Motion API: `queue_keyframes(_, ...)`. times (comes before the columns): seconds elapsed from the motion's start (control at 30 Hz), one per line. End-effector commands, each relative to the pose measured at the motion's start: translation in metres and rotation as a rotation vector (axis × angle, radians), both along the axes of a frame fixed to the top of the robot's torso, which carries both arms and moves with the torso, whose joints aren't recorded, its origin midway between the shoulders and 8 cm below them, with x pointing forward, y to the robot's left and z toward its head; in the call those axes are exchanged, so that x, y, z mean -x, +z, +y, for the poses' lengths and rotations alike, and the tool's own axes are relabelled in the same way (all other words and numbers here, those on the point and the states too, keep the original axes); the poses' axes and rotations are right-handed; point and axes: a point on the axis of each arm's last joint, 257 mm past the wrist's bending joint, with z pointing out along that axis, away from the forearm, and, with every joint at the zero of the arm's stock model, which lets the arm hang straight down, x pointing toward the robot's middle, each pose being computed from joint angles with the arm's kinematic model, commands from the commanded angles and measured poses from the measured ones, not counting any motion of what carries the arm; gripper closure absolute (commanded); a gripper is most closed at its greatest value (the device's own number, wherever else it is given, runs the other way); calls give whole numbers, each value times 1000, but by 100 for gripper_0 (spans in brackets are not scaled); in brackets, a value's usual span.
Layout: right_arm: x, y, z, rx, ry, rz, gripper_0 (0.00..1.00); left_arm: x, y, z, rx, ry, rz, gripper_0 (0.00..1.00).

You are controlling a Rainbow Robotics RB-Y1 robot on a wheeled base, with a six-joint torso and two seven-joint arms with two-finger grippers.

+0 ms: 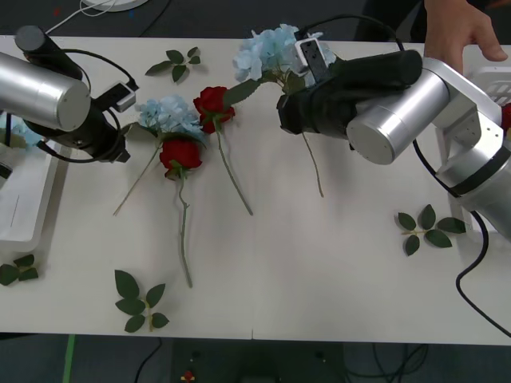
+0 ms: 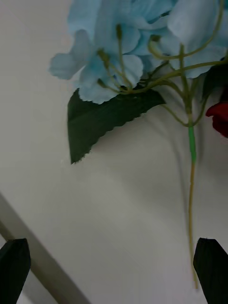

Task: Place the red flowers into the right box and the blue flowers into the left box. If a person shows an open palm, hand one flower to the person first, then continue sorting.

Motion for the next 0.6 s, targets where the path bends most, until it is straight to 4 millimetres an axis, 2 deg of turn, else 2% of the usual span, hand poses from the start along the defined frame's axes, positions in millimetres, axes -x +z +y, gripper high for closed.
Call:
queue_keyframes(0.03,8,57,-16,-82,64,-184,100,-18,-6,-52,-40,-123,-18,0)
queue_keyframes(0.2,22,93,-22,-167,103,-309,100,-15,-32,-56,-33,-122,19,0)
queue_keyframes(0.4,45,139,-53,-237,103,-463,100,-8,-55,-53,-55,-127,64,1)
queue_keyframes(0.6,58,178,-85,-278,77,-580,100,-6,-64,-60,-40,-129,77,18)
